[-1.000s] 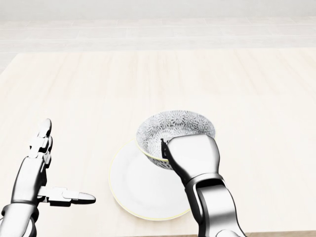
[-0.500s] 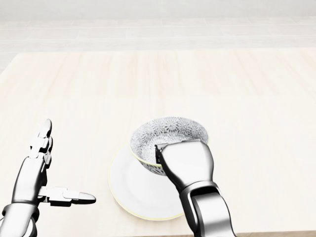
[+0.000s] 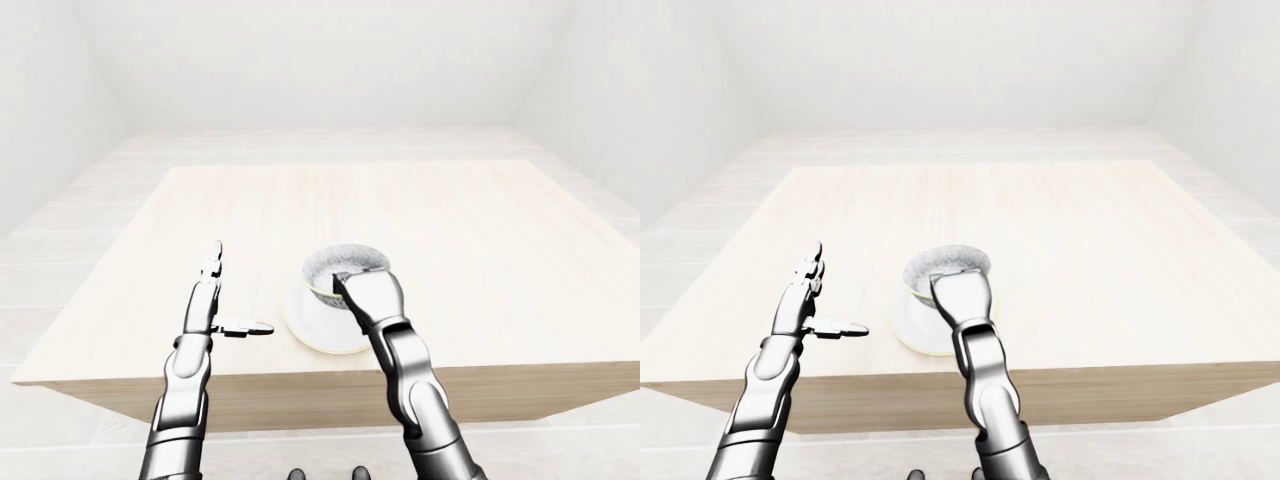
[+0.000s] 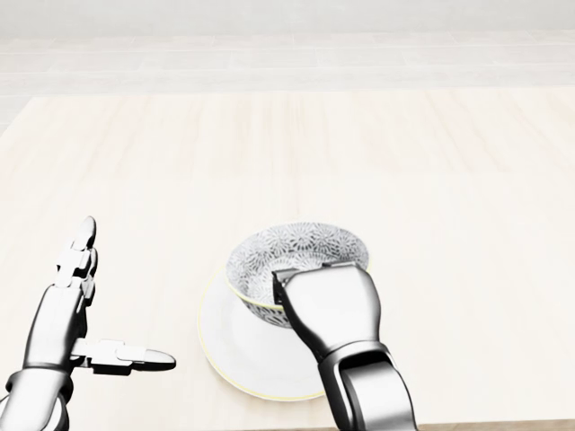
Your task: Put the bowl on the plate.
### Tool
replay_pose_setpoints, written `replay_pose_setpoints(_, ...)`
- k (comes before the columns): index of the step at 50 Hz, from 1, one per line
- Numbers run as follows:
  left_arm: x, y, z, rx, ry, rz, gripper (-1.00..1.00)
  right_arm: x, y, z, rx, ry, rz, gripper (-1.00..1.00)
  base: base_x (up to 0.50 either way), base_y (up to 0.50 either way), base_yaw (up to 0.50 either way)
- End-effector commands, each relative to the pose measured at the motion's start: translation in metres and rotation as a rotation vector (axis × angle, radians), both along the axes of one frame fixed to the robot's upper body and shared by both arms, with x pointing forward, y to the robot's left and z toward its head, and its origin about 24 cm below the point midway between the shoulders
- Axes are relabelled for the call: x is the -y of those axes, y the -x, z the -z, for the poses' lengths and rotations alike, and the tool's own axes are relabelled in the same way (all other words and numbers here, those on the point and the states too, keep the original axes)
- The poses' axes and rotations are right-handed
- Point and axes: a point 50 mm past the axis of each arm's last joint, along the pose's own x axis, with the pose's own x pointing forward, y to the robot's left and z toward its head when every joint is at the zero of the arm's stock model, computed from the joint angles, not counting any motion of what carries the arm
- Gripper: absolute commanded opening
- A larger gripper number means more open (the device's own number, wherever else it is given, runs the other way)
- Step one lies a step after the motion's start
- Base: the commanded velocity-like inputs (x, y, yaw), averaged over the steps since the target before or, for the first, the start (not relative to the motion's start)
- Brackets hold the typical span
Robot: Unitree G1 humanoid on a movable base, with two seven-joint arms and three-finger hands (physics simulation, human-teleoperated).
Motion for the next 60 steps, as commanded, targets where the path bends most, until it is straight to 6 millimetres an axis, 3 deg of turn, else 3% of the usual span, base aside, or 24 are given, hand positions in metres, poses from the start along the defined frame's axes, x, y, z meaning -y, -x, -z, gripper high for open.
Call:
replay_pose_setpoints(1, -0.001, 0.000, -0.001, 0.005, 0.000, -0.001, 1.00, -0.002, 0.001, -0.003, 0.028, 0.012, -0.001, -0.37, 0.00, 0.00, 0.00)
replay_pose_setpoints(60, 0.000, -0.003, 0.005, -0.022, -0.003, -0.005, 1.00, -0.011, -0.003, 0.010, 0.001, -0.034, -0.036, -0.40, 0.00, 0.00, 0.00)
